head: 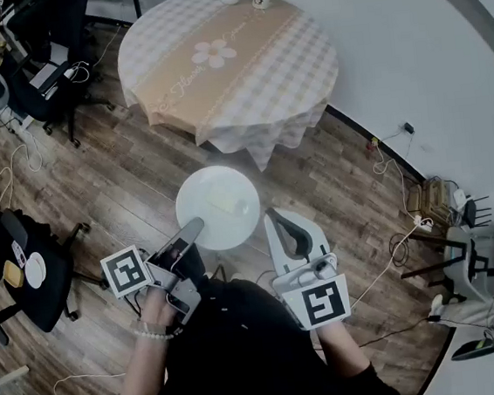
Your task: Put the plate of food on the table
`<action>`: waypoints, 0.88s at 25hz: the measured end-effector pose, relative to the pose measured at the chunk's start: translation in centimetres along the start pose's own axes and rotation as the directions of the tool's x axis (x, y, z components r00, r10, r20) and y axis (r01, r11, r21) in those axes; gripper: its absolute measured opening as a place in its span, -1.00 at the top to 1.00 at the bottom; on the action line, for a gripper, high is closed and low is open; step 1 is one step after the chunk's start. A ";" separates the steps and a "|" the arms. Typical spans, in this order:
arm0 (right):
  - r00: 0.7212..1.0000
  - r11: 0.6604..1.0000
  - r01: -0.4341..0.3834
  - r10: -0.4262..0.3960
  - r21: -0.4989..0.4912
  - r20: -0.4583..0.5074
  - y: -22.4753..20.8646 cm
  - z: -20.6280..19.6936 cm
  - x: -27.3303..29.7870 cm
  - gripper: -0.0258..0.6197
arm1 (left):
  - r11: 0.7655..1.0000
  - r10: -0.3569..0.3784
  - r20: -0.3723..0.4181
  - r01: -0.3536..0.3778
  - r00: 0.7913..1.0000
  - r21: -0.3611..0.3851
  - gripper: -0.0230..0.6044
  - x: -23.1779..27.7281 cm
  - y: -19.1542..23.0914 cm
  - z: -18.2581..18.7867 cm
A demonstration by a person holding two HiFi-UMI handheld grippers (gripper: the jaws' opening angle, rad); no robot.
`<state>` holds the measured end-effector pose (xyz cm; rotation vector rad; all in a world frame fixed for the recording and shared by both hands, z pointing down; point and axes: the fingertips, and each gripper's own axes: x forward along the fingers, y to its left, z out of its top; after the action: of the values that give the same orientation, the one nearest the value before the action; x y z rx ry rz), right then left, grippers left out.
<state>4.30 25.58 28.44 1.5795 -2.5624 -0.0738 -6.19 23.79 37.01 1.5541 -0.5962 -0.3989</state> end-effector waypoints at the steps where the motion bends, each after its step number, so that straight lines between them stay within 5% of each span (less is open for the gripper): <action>1: 1.000 1.000 0.000 0.000 -0.001 0.000 0.1 0.0 0.0 0.92 | 1.000 0.009 -0.006 -0.009 1.000 0.008 0.85 -0.1 0.2 -0.1; 14: 0.998 0.999 0.006 -0.004 0.031 -0.059 0.3 -1.0 0.3 0.92 | 1.000 -0.005 -0.032 0.005 0.999 -0.004 0.85 0.2 0.5 -0.3; 19: 0.992 0.970 0.017 0.014 0.244 -0.126 -0.5 -3.8 0.3 0.92 | 1.000 -0.008 -0.038 0.009 0.999 0.004 0.85 0.3 0.5 -0.3; 22: 0.988 0.894 0.022 0.050 0.448 -0.147 -0.9 -5.9 0.1 0.92 | 1.000 -0.013 -0.041 0.013 0.999 0.004 0.85 0.3 0.6 -0.2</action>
<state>5.84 25.20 34.19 1.6203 -2.5866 0.6652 -5.87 23.75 37.65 1.5671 -0.5561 -0.3753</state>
